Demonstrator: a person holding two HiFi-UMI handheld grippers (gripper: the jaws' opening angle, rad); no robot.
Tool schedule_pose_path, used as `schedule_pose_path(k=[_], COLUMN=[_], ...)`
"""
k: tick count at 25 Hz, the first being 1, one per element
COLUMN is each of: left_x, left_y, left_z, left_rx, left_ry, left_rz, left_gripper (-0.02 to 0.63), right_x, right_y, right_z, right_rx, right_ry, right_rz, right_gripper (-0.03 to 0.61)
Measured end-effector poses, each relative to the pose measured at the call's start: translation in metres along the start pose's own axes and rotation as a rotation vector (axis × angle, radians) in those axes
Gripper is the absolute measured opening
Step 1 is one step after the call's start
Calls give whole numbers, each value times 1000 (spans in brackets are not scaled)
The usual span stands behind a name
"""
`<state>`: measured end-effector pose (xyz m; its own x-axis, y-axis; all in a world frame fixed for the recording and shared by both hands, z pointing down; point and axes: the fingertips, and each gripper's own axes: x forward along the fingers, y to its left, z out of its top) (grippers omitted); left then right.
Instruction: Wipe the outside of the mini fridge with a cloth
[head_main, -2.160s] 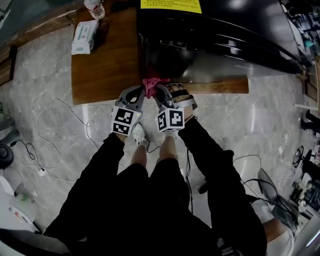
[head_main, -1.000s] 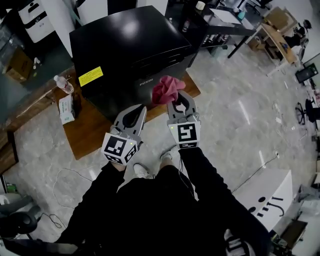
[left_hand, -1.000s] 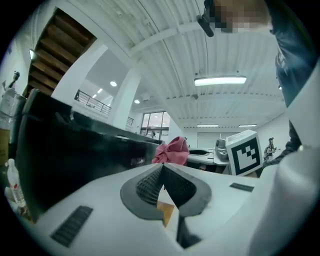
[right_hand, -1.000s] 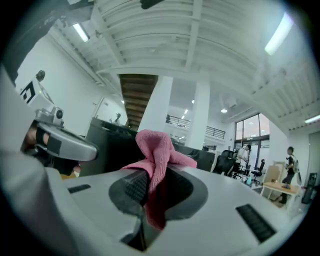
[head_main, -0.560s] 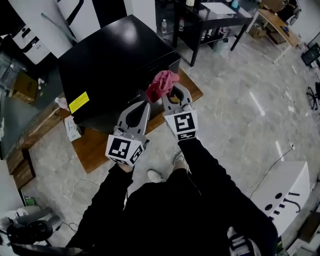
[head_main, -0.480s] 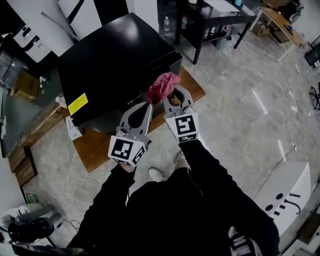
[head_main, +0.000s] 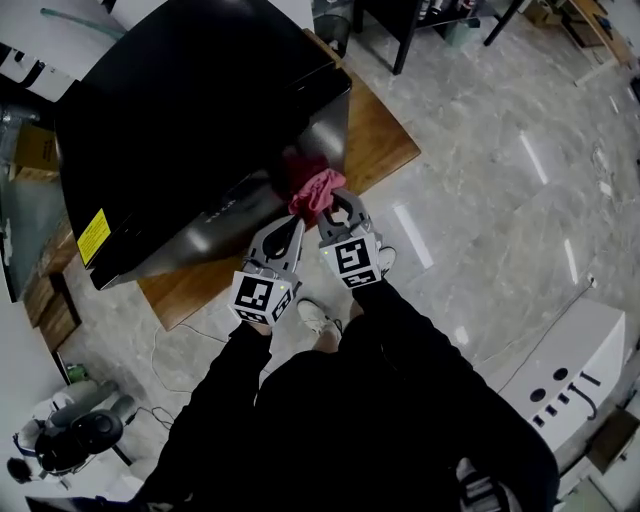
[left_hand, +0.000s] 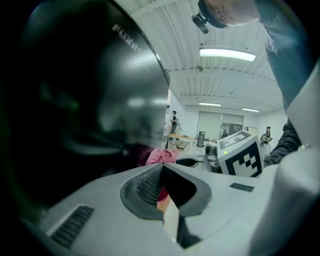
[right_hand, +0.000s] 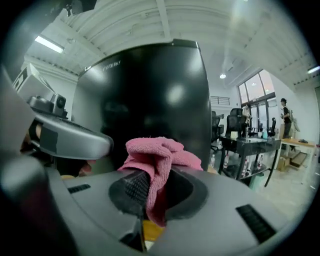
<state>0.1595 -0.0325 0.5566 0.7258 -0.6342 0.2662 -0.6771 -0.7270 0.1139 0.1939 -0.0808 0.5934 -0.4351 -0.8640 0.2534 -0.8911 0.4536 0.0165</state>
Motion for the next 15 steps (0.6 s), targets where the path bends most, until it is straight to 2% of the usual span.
schedule_pose_path(k=[4, 8, 11, 15], left_x=[35, 49, 56, 65], left_y=[17, 31, 34, 34], left_z=[-64, -111, -136, -153], left_rx=[-42, -68, -94, -114], left_ry=[98, 179, 234, 266], left_rz=[23, 35, 45, 39], left_gripper=[5, 5, 5, 5], right_x=[27, 41, 48, 58], right_y=[-17, -17, -17, -19], right_z=[-69, -111, -141, -173], right_rx=[37, 43, 64, 86], right_ry=[107, 184, 257, 345], right_rz=[22, 34, 53, 78], right_gripper=[57, 58, 58, 60])
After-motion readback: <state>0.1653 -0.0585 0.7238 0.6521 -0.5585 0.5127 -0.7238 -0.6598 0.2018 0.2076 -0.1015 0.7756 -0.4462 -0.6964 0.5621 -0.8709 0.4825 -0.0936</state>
